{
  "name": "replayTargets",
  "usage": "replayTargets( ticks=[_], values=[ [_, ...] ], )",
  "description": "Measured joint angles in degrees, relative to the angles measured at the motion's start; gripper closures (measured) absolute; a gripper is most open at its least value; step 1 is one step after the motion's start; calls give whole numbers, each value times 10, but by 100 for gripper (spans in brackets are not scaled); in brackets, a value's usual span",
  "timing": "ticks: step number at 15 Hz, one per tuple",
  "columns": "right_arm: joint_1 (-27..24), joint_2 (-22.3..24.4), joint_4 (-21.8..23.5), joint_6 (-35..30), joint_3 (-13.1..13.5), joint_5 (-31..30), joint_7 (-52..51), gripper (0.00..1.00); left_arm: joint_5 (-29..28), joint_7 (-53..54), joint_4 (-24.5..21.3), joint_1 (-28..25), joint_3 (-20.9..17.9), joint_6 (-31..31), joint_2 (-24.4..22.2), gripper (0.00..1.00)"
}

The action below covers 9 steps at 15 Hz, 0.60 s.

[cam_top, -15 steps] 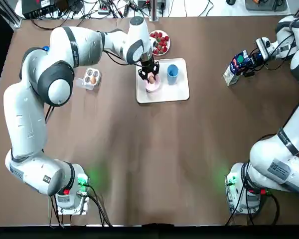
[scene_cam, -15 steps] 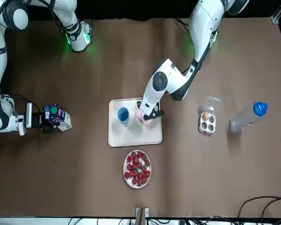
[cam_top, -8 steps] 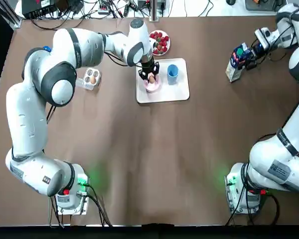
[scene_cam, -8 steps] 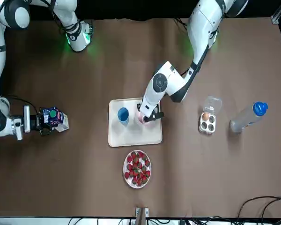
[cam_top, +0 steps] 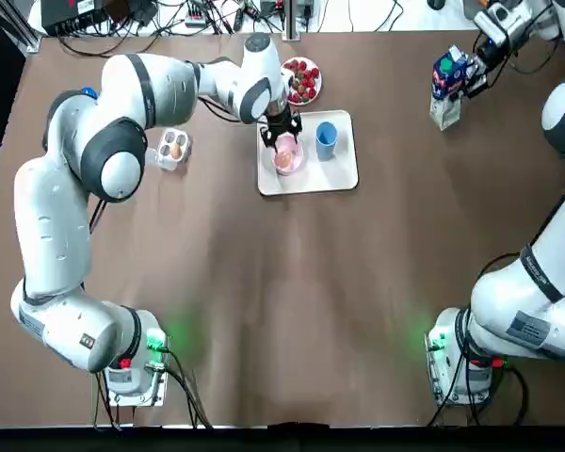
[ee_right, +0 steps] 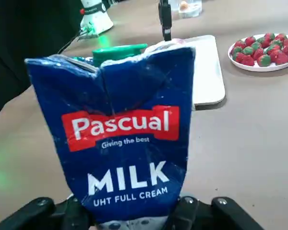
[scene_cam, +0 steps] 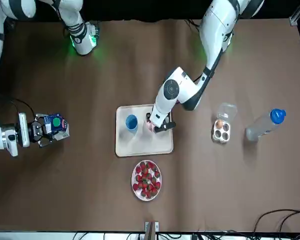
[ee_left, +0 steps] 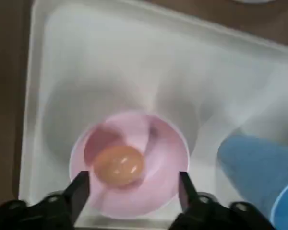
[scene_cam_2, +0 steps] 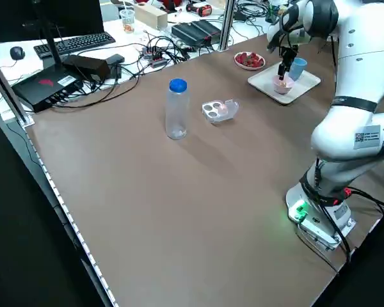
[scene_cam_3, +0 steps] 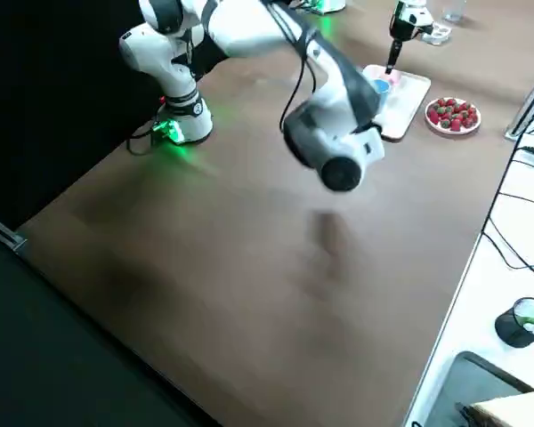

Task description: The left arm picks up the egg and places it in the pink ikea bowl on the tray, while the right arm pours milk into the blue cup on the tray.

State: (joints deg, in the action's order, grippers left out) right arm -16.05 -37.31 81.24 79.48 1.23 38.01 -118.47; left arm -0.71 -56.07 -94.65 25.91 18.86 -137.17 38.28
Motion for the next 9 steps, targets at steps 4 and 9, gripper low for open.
replayTargets(
  ticks=[4,9],
  values=[
    [33,34,0,0,0,-11,93,54,-15,32,15,-37,-9,9,-31,0],
    [96,71,0,10,1,-39,203,56,-71,212,19,-135,-9,186,-145,0]
  ],
)
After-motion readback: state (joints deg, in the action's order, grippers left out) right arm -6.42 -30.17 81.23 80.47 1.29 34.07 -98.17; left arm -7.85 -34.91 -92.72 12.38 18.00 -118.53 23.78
